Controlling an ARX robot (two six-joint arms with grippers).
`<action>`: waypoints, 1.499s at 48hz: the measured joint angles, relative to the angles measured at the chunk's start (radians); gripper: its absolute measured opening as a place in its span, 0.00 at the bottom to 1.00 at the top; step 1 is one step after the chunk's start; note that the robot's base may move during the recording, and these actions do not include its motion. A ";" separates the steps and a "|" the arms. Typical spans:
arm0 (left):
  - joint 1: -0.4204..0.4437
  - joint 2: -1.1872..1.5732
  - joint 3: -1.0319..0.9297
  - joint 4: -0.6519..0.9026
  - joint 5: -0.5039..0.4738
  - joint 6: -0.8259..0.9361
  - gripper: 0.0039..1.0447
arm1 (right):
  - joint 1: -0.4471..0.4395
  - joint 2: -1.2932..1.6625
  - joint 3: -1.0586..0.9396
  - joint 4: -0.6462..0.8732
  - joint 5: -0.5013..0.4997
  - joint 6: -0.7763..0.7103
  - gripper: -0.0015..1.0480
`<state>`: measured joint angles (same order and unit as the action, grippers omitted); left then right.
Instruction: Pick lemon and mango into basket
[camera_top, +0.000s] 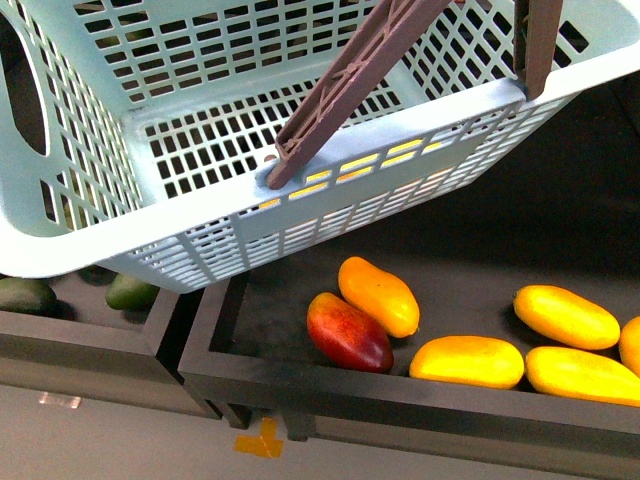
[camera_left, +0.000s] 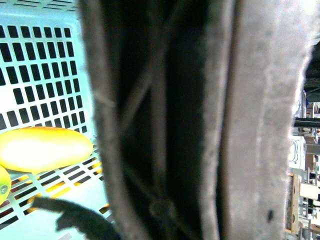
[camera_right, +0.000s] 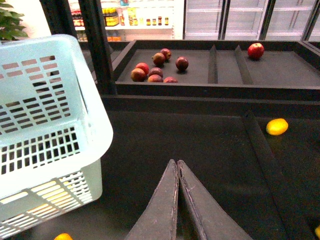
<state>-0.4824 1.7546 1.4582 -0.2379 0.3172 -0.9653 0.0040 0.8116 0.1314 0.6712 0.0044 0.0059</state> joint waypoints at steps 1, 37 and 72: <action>0.000 0.000 0.000 0.000 0.000 0.000 0.13 | 0.000 -0.011 -0.006 -0.005 -0.002 0.000 0.02; 0.000 0.000 0.000 0.000 0.004 0.000 0.13 | -0.001 -0.430 -0.114 -0.291 -0.003 0.000 0.02; 0.000 0.000 0.000 0.000 0.002 0.001 0.13 | -0.001 -0.802 -0.114 -0.668 -0.002 0.000 0.02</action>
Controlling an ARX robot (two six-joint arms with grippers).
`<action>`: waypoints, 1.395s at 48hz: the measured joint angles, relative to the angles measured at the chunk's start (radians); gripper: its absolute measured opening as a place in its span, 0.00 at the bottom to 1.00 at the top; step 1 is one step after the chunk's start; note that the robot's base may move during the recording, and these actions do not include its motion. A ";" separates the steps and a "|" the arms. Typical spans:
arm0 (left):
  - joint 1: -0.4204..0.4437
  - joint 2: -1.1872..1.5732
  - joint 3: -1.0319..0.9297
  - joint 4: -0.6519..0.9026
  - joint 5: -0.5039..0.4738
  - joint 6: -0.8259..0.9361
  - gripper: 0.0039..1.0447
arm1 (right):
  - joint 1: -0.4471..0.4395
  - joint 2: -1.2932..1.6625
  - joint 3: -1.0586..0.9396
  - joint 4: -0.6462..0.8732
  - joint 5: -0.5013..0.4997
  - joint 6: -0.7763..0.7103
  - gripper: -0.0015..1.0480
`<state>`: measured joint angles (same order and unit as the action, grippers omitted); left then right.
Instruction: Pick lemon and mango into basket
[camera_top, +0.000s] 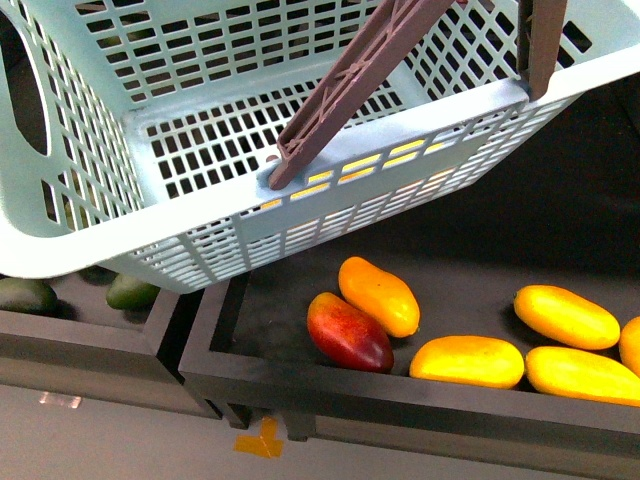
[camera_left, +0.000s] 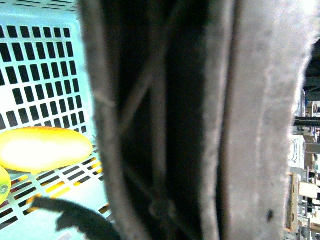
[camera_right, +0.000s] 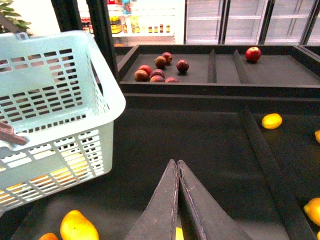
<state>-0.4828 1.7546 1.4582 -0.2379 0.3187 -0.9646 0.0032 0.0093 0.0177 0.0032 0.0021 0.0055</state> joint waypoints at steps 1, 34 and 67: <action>0.000 0.000 0.000 0.000 0.000 0.000 0.13 | 0.000 0.000 0.000 0.000 0.000 0.000 0.02; -0.012 0.000 0.000 0.000 0.026 -0.008 0.13 | 0.000 -0.004 0.000 -0.003 0.001 -0.001 0.91; -0.001 0.000 0.000 0.000 0.003 -0.001 0.13 | 0.000 -0.005 0.000 -0.005 -0.003 -0.002 0.92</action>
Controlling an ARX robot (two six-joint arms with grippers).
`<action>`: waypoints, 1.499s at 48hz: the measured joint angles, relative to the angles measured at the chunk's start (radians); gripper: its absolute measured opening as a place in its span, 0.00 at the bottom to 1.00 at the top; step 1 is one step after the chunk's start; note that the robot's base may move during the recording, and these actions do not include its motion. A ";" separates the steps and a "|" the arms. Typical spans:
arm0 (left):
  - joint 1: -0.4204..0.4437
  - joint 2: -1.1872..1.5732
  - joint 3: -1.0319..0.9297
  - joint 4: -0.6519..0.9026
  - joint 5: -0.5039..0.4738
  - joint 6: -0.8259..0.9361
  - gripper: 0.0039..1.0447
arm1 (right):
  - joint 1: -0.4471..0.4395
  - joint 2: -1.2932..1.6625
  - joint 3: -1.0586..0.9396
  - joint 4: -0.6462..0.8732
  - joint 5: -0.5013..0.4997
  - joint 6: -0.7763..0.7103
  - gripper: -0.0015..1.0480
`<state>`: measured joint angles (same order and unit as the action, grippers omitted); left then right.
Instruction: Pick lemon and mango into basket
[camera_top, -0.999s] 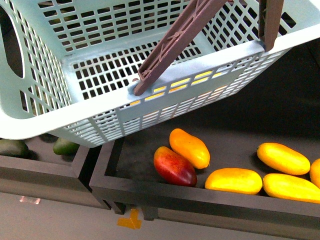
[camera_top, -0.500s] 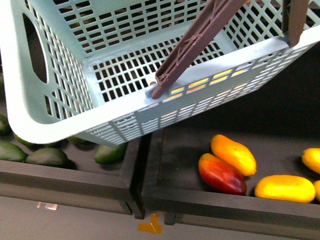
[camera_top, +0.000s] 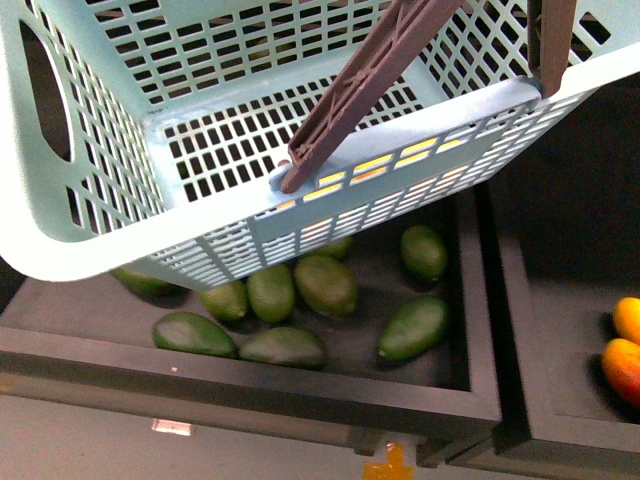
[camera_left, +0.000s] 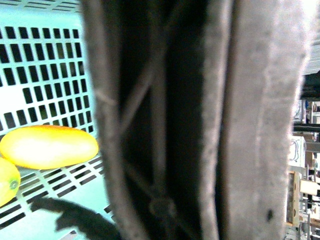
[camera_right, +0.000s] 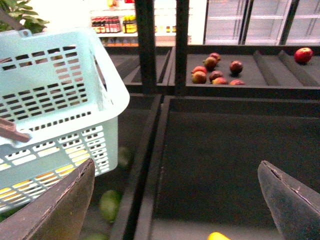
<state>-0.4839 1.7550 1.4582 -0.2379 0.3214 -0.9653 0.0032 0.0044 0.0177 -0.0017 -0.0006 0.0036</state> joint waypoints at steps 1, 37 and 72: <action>0.000 0.000 0.000 0.000 0.000 -0.002 0.13 | 0.000 -0.001 0.000 0.001 0.003 0.000 0.92; 0.005 0.000 0.000 0.000 -0.004 0.002 0.13 | 0.000 0.000 0.000 0.000 -0.004 0.000 0.92; 0.170 0.483 0.420 0.203 -0.623 -0.487 0.13 | -0.002 0.000 0.000 0.001 0.000 0.000 0.92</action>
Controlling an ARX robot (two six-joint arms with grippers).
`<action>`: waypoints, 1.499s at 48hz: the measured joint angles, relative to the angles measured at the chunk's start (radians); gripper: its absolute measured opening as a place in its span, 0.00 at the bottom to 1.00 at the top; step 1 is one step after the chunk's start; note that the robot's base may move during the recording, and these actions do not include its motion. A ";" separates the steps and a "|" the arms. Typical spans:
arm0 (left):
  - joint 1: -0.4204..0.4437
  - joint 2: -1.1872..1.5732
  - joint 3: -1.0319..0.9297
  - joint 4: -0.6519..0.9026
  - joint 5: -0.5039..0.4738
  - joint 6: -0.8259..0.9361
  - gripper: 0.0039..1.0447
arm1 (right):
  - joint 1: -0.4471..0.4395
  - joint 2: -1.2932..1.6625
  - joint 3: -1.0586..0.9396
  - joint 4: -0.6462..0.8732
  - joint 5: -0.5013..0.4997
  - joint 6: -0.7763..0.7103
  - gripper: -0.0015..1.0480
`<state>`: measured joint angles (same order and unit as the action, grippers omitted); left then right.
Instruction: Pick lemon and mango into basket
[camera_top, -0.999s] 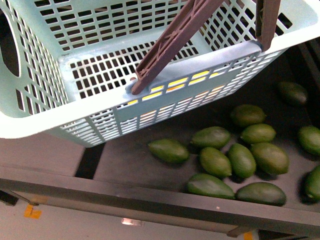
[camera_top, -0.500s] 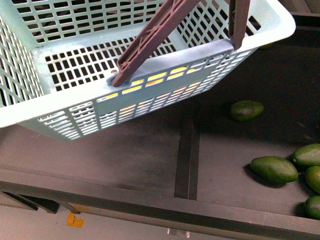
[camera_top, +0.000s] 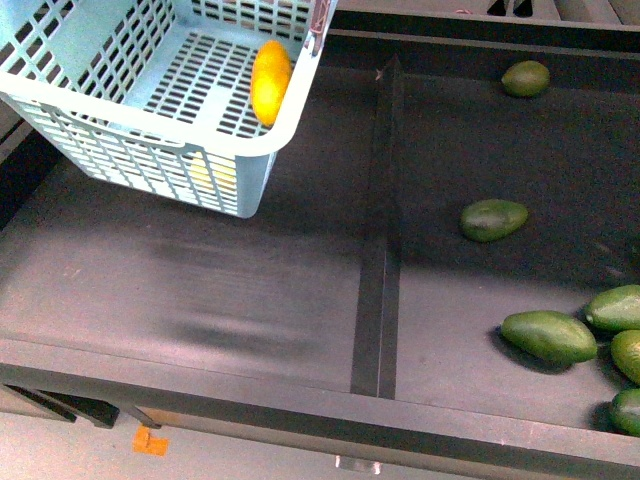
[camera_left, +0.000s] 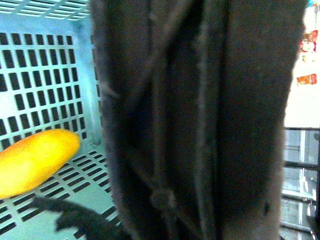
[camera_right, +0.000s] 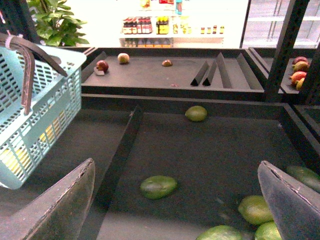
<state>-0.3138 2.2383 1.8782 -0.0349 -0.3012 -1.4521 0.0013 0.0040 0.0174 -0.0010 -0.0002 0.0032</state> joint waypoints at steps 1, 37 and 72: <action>0.006 0.025 0.027 -0.008 0.005 -0.006 0.13 | 0.000 0.000 0.000 0.000 0.000 0.000 0.92; 0.059 0.229 0.155 -0.135 0.090 -0.113 0.53 | 0.000 0.000 0.000 0.000 0.002 0.000 0.92; 0.173 -0.739 -1.387 1.033 0.169 1.420 0.03 | 0.000 0.000 0.000 0.000 0.002 0.000 0.92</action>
<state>-0.1406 1.4998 0.4908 0.9985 -0.1322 -0.0322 0.0013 0.0040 0.0174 -0.0010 0.0021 0.0032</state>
